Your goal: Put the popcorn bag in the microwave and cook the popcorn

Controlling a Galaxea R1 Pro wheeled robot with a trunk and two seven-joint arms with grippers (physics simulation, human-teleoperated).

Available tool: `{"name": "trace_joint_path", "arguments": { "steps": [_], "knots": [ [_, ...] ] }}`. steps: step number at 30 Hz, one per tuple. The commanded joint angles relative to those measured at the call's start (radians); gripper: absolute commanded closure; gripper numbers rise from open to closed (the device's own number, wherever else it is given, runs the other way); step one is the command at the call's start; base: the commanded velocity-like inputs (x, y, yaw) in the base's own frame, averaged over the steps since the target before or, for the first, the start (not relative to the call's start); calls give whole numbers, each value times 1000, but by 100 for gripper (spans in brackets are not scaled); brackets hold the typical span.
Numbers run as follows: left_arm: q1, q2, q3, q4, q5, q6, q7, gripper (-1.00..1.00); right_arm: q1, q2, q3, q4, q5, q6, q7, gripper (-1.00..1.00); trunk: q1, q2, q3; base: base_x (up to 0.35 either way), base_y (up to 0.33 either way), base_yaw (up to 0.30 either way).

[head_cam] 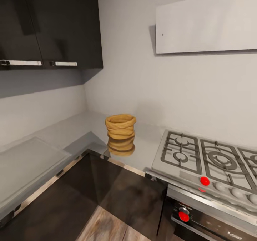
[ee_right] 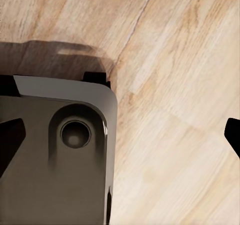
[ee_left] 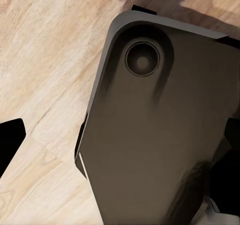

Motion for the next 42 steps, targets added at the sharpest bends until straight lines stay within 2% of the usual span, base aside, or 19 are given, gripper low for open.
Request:
{"name": "trace_joint_path", "arguments": {
  "steps": [1, 20, 42],
  "knots": [
    [0, -1, 1, -1, 4, -2, 3, -100, -1, -1, -9, 3, 9, -7, 2, -100, -4, 7, 2, 0, 0, 0],
    [0, -1, 2, -1, 4, -2, 3, -100, -1, 0, -9, 3, 11, -8, 1, -100, -77, 140, 62, 0, 0, 0],
    [0, -1, 4, -1, 7, -2, 3, -100, -1, 0, -9, 3, 16, -8, 3, -100, -77, 140, 62, 0, 0, 79]
  ]
}}
